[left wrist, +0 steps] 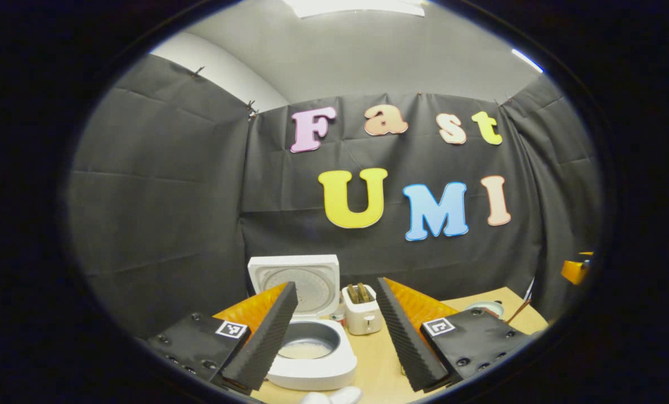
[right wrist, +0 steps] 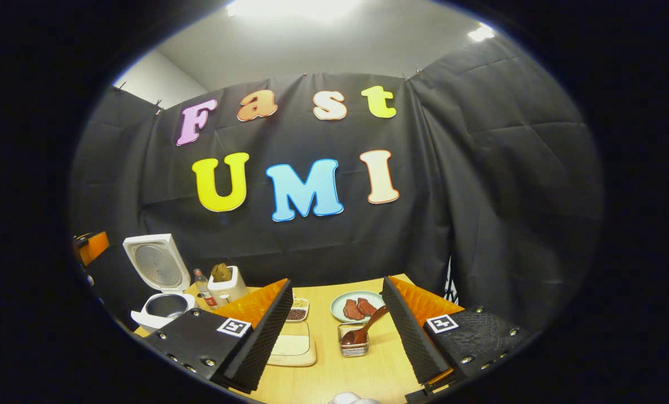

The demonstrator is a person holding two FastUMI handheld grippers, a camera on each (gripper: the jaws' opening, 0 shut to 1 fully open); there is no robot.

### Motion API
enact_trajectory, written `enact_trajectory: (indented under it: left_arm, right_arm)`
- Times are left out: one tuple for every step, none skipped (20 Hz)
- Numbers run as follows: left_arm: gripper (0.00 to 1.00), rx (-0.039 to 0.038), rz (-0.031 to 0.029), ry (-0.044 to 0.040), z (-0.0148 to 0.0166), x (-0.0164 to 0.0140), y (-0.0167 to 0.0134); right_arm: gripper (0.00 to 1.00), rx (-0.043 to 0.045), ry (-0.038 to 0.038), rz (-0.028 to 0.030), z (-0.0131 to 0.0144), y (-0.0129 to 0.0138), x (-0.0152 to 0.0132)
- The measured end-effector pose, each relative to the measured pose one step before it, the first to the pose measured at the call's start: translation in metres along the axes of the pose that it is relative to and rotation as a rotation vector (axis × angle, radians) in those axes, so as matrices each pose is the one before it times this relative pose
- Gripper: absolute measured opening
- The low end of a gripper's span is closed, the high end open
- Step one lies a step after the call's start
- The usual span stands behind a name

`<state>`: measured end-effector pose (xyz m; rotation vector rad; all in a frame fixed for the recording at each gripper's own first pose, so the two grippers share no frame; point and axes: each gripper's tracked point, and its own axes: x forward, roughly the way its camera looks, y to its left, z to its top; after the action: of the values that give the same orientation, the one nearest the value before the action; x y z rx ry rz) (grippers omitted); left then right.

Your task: Close the left gripper, press the button to open the rice cooker; take a wooden spoon from the chopstick holder with the right hand, scoop a spoonful of rice and pour it into the rice cooker, then put the wooden spoon back into the chopstick holder.

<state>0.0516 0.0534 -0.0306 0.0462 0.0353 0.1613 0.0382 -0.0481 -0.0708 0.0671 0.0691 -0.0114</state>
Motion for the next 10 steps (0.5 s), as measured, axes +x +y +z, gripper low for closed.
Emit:
enact_trajectory:
  left_arm:
    - [0.99,-0.01091,-0.00038,0.01313,0.00051,0.00853,0.00494]
    - [0.99,-0.00313,0.01027,0.01279,0.00507,0.01248,0.00744]
    - [0.99,0.00788,0.01857,0.01506,0.004,0.01692,0.01026]
    - [0.98,0.00202,0.01217,0.01369,0.00726,0.01952,0.00714]
    - [0.99,-0.00874,0.0058,0.01367,0.0087,0.01906,0.00428]
    - [0.99,-0.01563,0.00373,0.01039,0.01076,0.02035,0.00481]
    - [0.99,-0.01533,0.01024,0.00493,0.01098,0.02078,0.00664]
    - [0.99,-0.02028,0.00779,0.01043,0.00924,0.01793,0.0053]
    - [0.98,-0.01667,0.00005,0.00376,0.00831,0.01736,0.00341]
    - [0.97,-0.00185,0.01144,-0.00077,0.00763,0.01708,0.00427]
  right_arm:
    - [0.98,-0.01485,0.00348,0.0071,0.00064,0.00871,-0.00773]
    - [0.98,-0.0028,0.01001,0.0154,-0.00172,0.00908,-0.00679]
    - [0.98,0.00068,0.01058,0.01062,-0.00224,0.009,-0.00515]
    - [0.98,-0.00141,0.00903,0.0032,-0.002,0.00712,-0.00221]
    - [0.98,-0.00513,0.00612,0.00619,-0.00186,0.0052,-0.00334]
    - [0.98,-0.00574,0.00859,0.00046,-0.00368,0.00565,-0.00139]
    - [0.98,-0.00564,0.0068,-0.00137,-0.00184,0.00273,-0.0019]
    - [0.98,-0.00175,0.00806,-0.00323,-0.0016,0.00154,0.00095]
    - [0.98,0.00389,0.00474,-0.00519,-0.00087,0.00202,0.00026]
    - [0.98,0.00616,0.00727,-0.00518,-0.00103,-0.00086,0.00087]
